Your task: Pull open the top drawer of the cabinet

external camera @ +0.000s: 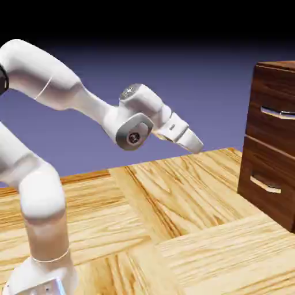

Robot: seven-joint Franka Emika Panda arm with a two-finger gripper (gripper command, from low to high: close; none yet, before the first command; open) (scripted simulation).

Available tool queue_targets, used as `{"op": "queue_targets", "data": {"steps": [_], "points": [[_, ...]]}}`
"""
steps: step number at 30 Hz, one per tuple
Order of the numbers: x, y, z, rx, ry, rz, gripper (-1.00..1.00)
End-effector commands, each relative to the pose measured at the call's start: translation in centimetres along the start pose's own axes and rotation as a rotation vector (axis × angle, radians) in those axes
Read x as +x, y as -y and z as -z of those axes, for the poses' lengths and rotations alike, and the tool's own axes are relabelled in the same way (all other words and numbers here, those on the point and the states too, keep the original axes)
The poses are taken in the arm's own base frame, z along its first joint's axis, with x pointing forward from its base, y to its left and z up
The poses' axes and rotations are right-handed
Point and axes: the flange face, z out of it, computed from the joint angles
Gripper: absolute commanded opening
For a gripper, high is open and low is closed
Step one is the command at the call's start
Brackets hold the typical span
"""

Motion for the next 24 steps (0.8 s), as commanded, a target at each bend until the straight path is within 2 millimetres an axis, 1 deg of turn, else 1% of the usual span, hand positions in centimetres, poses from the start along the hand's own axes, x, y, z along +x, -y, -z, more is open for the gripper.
{"op": "queue_targets", "data": {"steps": [1,4,7,9,12,15,18,21,24], "points": [[1.3,0.3,1.0,0.011,-0.029,-0.053,0.00],[4.6,1.0,4.1,0.052,-0.111,-0.204,0.00],[7.4,1.8,7.5,0.104,-0.188,-0.345,0.00],[8.9,2.4,9.9,0.144,-0.235,-0.433,0.00],[10.6,3.4,13.3,0.212,-0.299,-0.553,0.00],[11.6,4.6,16.7,0.288,-0.355,-0.659,0.00],[12.0,6.1,19.7,0.370,-0.400,-0.751,0.00],[11.9,7.9,22.2,0.454,-0.435,-0.828,0.00],[11.4,10.0,24.1,0.539,-0.459,-0.891,0.00]]}}
